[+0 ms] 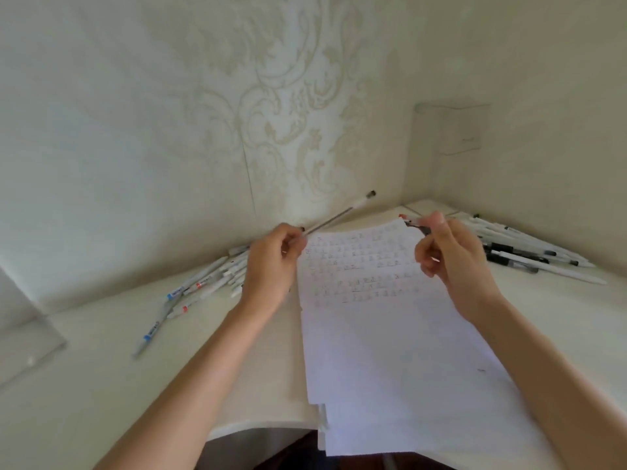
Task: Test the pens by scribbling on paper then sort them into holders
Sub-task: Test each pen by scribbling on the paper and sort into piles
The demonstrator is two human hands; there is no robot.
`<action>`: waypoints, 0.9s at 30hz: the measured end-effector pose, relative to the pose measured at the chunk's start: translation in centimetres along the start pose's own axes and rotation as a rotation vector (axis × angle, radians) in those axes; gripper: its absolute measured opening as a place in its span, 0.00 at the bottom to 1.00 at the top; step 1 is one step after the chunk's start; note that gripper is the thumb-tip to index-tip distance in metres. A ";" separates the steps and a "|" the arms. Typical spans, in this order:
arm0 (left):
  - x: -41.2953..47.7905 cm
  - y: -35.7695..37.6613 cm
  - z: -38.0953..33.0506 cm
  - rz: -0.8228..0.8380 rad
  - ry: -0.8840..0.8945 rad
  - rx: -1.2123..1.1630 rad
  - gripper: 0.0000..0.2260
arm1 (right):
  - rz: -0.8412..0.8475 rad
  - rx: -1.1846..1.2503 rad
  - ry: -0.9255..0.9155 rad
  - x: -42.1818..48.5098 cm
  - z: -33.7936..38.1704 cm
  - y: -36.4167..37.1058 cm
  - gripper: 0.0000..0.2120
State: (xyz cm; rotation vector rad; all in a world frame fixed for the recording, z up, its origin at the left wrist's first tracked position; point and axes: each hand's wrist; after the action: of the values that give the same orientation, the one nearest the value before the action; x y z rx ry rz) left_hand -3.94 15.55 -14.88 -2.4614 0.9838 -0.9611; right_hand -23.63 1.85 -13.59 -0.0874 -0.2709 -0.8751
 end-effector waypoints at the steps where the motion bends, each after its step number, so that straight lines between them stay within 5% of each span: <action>1: 0.0 -1.5 1.1 -0.077 -0.038 0.075 0.02 | -0.028 -0.024 -0.005 0.0 -0.1 -0.4 0.31; 5: -0.4 -5.8 4.5 -0.209 -0.198 0.351 0.06 | -0.099 -0.174 0.043 0.4 -1.3 -0.7 0.18; 10: -0.9 -4.0 3.7 -0.089 -0.336 0.688 0.13 | -0.036 -0.453 0.071 0.0 -2.1 -0.3 0.15; 14: 0.1 -0.2 1.3 0.119 -0.052 0.554 0.13 | -0.070 -0.597 0.050 0.2 -1.7 -0.8 0.12; 18: -0.8 4.3 -0.8 0.386 0.280 0.455 0.12 | -0.429 -0.778 0.082 1.6 -1.6 -4.6 0.09; 27: -1.4 5.7 0.2 0.471 0.229 0.299 0.10 | -0.246 -1.267 0.307 2.4 -4.5 -7.5 0.17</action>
State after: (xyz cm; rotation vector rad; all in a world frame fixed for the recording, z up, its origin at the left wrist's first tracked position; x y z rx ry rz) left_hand -7.32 12.50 -18.60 -1.7919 1.3077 -1.1355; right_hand -27.02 -5.59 -17.56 -1.1009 0.6086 -1.1763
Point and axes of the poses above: each hand's wrist, its own x-axis towards the middle knuckle, its own y-axis out of the palm, z = x × y, and after that the axes turned 7 degrees about z, right-handed
